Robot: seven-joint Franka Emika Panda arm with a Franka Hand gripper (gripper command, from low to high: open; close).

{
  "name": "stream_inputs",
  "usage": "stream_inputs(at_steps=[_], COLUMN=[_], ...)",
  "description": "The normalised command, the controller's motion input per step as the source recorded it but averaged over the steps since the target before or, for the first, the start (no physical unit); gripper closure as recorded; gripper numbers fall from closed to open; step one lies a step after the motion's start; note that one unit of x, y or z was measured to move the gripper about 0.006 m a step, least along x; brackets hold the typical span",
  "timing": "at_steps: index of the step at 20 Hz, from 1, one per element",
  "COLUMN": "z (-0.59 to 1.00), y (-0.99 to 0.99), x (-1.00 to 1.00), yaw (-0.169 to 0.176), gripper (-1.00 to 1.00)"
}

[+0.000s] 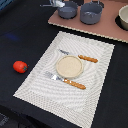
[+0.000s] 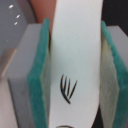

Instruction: Place the pan onto the stove and place the fish and sausage into the pan.

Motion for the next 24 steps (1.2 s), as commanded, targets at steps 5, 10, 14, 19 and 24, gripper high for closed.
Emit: stream_inputs(at_steps=[5, 10, 14, 19, 24], z=[0.15, 0.07, 0.00, -0.07, -0.14], y=[0.79, 0.61, 0.48, 0.47, 0.30], x=[0.59, 0.66, 0.58, 0.38, -0.02], yaw=[0.000, -0.018, -0.036, -0.015, 0.000], gripper=[1.00, 1.00, 1.00, 1.00, 1.00])
